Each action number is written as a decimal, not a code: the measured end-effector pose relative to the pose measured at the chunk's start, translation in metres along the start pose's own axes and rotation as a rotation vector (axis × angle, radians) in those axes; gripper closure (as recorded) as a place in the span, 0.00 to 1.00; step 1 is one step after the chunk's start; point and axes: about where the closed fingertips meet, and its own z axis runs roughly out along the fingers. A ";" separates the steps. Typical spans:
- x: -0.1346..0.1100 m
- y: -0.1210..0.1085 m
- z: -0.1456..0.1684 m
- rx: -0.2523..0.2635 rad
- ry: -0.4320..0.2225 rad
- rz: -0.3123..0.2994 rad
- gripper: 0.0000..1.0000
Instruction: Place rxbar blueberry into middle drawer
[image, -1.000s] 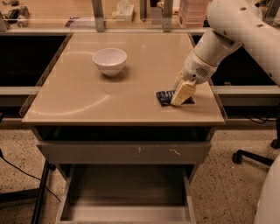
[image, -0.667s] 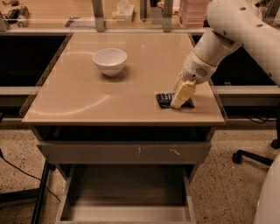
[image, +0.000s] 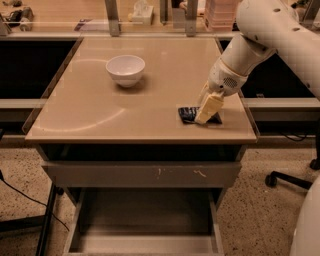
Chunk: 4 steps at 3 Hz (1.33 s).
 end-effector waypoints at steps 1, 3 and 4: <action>0.001 0.003 -0.002 -0.004 -0.005 0.005 1.00; 0.041 0.065 -0.095 0.069 -0.068 0.194 1.00; 0.045 0.076 -0.125 0.116 -0.101 0.239 1.00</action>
Offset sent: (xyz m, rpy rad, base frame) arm -0.1022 -0.0972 0.0916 0.0739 0.0622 -0.2692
